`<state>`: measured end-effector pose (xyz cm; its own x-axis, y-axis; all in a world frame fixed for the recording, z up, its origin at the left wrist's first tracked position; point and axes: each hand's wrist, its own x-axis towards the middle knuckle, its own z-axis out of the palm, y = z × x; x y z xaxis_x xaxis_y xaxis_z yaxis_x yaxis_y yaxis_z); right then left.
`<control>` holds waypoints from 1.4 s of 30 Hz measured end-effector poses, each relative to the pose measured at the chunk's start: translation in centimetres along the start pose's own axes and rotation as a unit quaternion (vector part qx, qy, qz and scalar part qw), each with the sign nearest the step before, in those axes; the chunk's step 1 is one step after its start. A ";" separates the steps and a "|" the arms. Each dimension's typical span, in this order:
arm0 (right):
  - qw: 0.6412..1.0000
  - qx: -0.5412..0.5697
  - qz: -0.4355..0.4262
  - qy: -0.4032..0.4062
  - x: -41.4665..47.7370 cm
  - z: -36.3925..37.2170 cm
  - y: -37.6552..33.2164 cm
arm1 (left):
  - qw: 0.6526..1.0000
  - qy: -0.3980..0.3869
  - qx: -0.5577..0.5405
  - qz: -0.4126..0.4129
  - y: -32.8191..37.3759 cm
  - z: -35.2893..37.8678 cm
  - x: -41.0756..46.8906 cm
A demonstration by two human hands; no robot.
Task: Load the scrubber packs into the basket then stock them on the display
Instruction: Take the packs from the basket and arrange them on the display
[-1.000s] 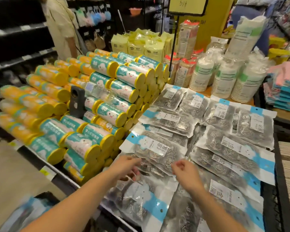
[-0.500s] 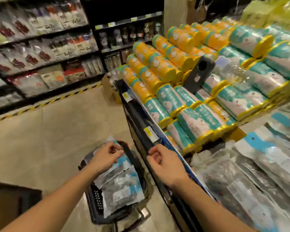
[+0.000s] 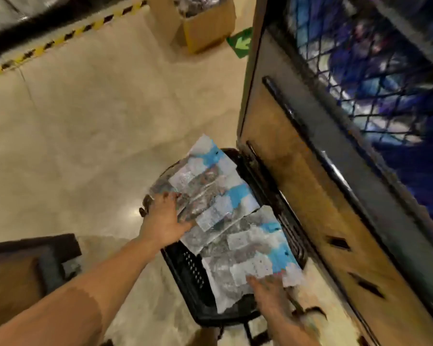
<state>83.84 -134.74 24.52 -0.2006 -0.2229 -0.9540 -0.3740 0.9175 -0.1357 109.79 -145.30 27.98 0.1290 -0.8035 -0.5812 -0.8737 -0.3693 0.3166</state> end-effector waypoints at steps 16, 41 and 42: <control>0.914 0.280 0.219 0.194 9.4 7.2 0.3 | 0.999 -0.011 0.031 -0.009 -4.6 1.0 16.3; 0.887 0.408 0.064 0.209 4.9 5.0 1.7 | 0.980 -0.060 -0.180 -0.061 -2.3 -1.1 9.8; 0.888 0.416 0.067 0.184 4.5 4.9 1.9 | 0.973 -0.065 -0.212 -0.070 -2.4 -1.2 9.1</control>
<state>86.65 -132.40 18.67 -0.5328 -0.0456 -0.8450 0.4440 0.8350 -0.3250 113.64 -152.26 22.88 0.1488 -0.6757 -0.7220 -0.5770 -0.6523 0.4916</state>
